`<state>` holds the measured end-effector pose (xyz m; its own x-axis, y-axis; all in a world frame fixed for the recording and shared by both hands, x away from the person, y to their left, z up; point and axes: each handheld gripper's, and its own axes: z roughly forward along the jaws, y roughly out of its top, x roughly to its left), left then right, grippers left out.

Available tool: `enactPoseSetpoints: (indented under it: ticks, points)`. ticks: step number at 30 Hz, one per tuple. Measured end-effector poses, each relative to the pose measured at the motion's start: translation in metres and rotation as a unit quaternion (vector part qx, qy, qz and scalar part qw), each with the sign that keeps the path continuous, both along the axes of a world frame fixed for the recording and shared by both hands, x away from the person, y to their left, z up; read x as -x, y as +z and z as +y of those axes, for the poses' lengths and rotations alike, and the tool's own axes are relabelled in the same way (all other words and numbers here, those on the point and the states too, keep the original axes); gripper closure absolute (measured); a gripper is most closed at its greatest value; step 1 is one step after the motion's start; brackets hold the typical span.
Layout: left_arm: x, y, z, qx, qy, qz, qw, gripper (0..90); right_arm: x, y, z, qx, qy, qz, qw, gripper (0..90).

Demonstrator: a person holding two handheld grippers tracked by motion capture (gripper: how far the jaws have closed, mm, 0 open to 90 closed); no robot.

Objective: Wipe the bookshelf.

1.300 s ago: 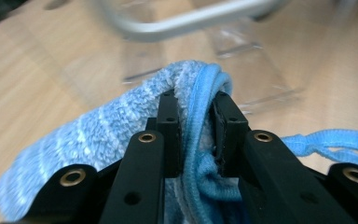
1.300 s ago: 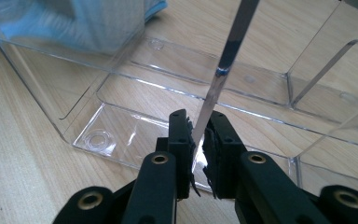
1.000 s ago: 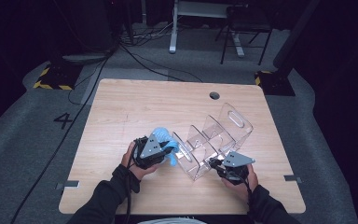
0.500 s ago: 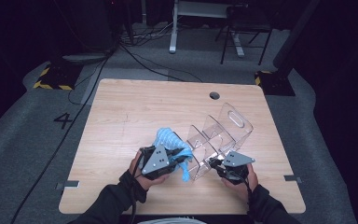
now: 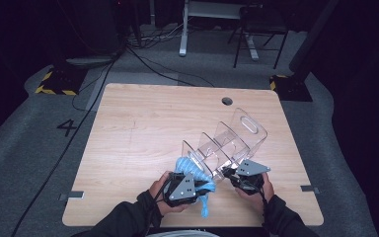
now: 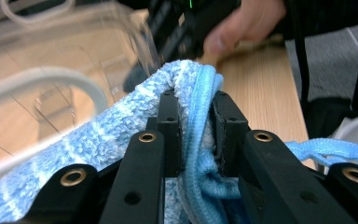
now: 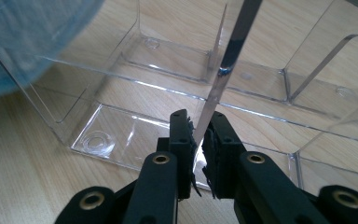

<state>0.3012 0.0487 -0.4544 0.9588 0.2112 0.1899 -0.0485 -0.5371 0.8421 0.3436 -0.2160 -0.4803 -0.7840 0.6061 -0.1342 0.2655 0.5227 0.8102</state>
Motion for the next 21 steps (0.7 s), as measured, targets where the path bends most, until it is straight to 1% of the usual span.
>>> enactPoseSetpoints:
  ticks: [2, 3, 4, 6, 7, 9, 10, 11, 12, 13, 15, 16, 17, 20, 21]
  points:
    - [-0.002, -0.005, 0.000, -0.008, 0.000, 0.010, 0.9999, 76.3, 0.000, 0.000, 0.000, 0.001, 0.000, -0.001, 1.0000, 82.3]
    - [-0.002, -0.007, -0.001, -0.019, 0.001, 0.012, 0.9998, 76.3, 0.001, -0.001, 0.000, 0.000, -0.001, -0.003, 1.0000, 82.4]
    - [-0.004, -0.010, -0.002, -0.032, 0.000, 0.009, 0.9994, 76.3, 0.001, -0.001, 0.000, 0.000, -0.001, -0.004, 1.0000, 82.4]
    - [-0.007, -0.015, -0.003, -0.049, 0.000, 0.007, 0.9988, 76.3, 0.001, -0.001, 0.000, -0.001, -0.002, -0.007, 1.0000, 82.4]
    - [-0.007, -0.015, -0.003, -0.049, 0.000, 0.007, 0.9988, 76.3, 0.001, -0.001, 0.000, -0.001, -0.002, -0.006, 1.0000, 82.4]
    - [-0.012, -0.017, -0.001, -0.053, 0.002, 0.020, 0.9984, 76.3, 0.001, -0.001, -0.001, -0.001, -0.002, -0.006, 1.0000, 82.5]
    - [-0.016, -0.019, 0.001, -0.066, 0.013, 0.023, 0.9975, 76.3, 0.001, -0.001, -0.001, -0.003, -0.003, -0.006, 1.0000, 82.6]
    - [-0.016, -0.019, 0.001, -0.066, 0.013, 0.023, 0.9975, 76.3, 0.001, -0.001, -0.001, -0.003, -0.003, -0.006, 1.0000, 82.6]
    - [-0.019, -0.020, 0.003, -0.074, 0.018, 0.024, 0.9968, 76.3, 0.001, -0.001, -0.001, -0.002, -0.003, -0.006, 1.0000, 82.6]
    - [-0.022, -0.023, 0.006, -0.084, 0.029, 0.021, 0.9958, 76.2, 0.001, -0.001, -0.001, -0.001, -0.003, -0.006, 1.0000, 82.6]
    - [-0.031, -0.024, 0.015, -0.082, 0.050, 0.026, 0.9950, 76.1, 0.001, -0.001, -0.001, -0.002, -0.001, -0.005, 1.0000, 82.6]
    - [-0.034, -0.024, 0.017, -0.081, 0.055, 0.027, 0.9948, 76.1, 0.001, 0.000, -0.001, -0.002, -0.001, -0.005, 1.0000, 82.6]
    - [-0.038, -0.023, 0.020, -0.082, 0.066, 0.026, 0.9941, 76.1, 0.001, 0.000, -0.001, -0.002, -0.001, -0.005, 1.0000, 82.6]
    - [-0.045, -0.021, 0.028, -0.074, 0.091, 0.025, 0.9928, 76.1, 0.000, 0.000, -0.002, -0.001, 0.001, -0.004, 1.0000, 82.5]
    - [-0.047, -0.019, 0.030, -0.069, 0.100, 0.026, 0.9922, 76.1, 0.000, 0.000, -0.001, -0.001, 0.001, -0.004, 1.0000, 82.5]
